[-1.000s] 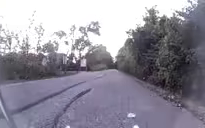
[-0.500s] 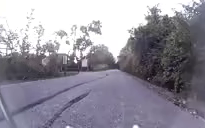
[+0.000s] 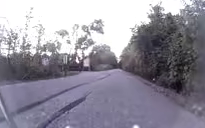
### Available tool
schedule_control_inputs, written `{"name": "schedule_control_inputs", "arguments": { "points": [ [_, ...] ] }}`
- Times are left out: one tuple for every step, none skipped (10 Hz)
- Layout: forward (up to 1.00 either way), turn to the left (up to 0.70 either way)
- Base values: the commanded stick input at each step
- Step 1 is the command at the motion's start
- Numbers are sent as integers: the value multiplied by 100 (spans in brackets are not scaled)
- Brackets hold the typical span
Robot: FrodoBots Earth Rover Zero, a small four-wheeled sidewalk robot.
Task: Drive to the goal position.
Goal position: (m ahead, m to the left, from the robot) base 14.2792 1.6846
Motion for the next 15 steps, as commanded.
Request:
{"name": "schedule_control_inputs", "arguments": {
  "points": [
    [70, 0],
    [70, 0],
    [70, 0],
    [70, 0],
    [70, 0],
    [70, 0],
    [70, 0],
    [70, 0],
    [70, 0],
    [70, 0],
    [70, 0],
    [70, 0],
    [70, -24],
    [70, -35],
    [70, -35]
  ]
}}
